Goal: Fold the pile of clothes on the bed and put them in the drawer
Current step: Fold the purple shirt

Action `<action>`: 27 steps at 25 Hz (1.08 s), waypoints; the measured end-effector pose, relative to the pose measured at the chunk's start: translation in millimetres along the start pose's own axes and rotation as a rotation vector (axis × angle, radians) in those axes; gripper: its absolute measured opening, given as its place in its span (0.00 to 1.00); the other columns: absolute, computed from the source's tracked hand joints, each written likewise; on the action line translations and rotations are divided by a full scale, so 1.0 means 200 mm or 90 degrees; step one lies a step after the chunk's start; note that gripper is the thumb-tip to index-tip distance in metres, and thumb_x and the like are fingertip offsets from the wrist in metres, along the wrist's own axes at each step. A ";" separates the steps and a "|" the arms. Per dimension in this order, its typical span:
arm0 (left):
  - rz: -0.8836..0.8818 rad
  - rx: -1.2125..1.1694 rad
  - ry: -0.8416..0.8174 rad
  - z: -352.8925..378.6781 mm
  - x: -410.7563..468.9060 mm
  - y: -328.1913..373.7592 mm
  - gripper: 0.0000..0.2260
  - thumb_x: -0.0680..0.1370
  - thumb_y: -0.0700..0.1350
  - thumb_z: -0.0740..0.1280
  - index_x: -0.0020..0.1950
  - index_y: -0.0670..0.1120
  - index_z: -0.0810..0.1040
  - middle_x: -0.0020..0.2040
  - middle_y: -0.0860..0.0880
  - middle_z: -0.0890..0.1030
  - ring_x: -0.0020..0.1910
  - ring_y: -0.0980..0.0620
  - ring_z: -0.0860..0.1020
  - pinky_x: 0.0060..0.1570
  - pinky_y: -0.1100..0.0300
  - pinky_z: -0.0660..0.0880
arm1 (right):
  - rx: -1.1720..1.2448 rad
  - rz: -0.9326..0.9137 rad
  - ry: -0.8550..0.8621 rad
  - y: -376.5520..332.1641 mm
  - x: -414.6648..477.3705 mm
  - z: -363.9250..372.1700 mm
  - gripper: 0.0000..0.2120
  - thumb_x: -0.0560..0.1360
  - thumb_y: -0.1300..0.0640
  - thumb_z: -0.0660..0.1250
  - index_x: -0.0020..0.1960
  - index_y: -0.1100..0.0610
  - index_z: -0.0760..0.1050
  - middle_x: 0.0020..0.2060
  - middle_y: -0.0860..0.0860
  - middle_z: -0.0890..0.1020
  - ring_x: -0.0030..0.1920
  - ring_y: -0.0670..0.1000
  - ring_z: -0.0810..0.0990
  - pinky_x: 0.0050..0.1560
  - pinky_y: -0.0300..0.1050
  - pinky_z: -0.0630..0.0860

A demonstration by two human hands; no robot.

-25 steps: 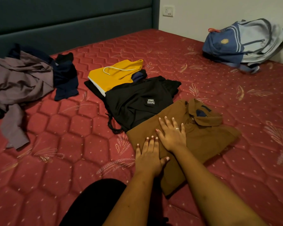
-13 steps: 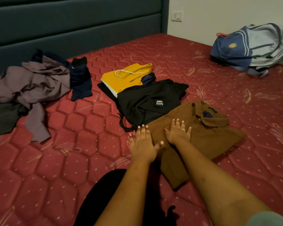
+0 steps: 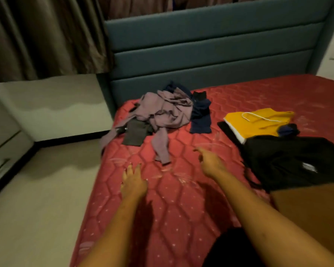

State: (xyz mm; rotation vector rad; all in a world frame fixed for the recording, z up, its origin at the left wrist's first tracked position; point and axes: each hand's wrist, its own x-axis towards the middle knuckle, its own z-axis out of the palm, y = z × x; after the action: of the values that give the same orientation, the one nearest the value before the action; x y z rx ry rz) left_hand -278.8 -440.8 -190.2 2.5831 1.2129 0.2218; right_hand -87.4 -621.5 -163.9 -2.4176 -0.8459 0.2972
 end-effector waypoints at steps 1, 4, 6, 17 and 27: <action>-0.023 0.001 -0.011 0.00 0.03 -0.12 0.31 0.78 0.51 0.64 0.78 0.48 0.55 0.79 0.43 0.52 0.76 0.41 0.53 0.73 0.47 0.57 | -0.013 -0.035 -0.059 -0.09 0.08 0.08 0.25 0.74 0.63 0.61 0.70 0.48 0.69 0.63 0.59 0.76 0.62 0.60 0.76 0.60 0.50 0.74; -0.029 -0.006 -0.075 0.07 0.10 -0.36 0.32 0.78 0.52 0.63 0.78 0.47 0.53 0.78 0.43 0.53 0.77 0.42 0.53 0.74 0.50 0.55 | -0.075 -0.087 -0.142 -0.35 0.25 0.32 0.25 0.74 0.58 0.63 0.71 0.49 0.68 0.67 0.59 0.73 0.65 0.59 0.74 0.64 0.49 0.71; -0.022 -0.035 -0.133 0.14 0.16 -0.43 0.33 0.78 0.52 0.64 0.79 0.46 0.52 0.78 0.43 0.54 0.77 0.43 0.53 0.74 0.54 0.52 | -0.131 -0.089 -0.179 -0.44 0.35 0.46 0.27 0.76 0.56 0.64 0.74 0.48 0.64 0.71 0.59 0.68 0.69 0.58 0.70 0.66 0.47 0.68; -0.007 -0.037 -0.307 0.39 0.44 -0.44 0.36 0.77 0.62 0.61 0.78 0.61 0.42 0.77 0.51 0.33 0.75 0.43 0.32 0.70 0.37 0.36 | -0.133 0.055 -0.139 -0.36 0.85 0.76 0.22 0.76 0.60 0.62 0.70 0.53 0.70 0.73 0.61 0.64 0.66 0.61 0.72 0.63 0.48 0.70; -0.192 -0.663 -0.403 0.15 0.25 -0.43 0.23 0.81 0.61 0.55 0.71 0.51 0.70 0.74 0.50 0.66 0.72 0.51 0.64 0.66 0.57 0.68 | 0.307 0.109 -0.440 -0.69 0.43 0.51 0.17 0.69 0.72 0.51 0.42 0.59 0.77 0.19 0.50 0.70 0.19 0.47 0.65 0.25 0.33 0.63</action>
State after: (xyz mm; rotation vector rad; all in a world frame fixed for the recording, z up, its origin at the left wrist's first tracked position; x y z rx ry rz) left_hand -302.5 -355.0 -243.8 1.3873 0.8682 -0.0402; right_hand -129.3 -434.2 -171.2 -1.9251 -0.7236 1.2937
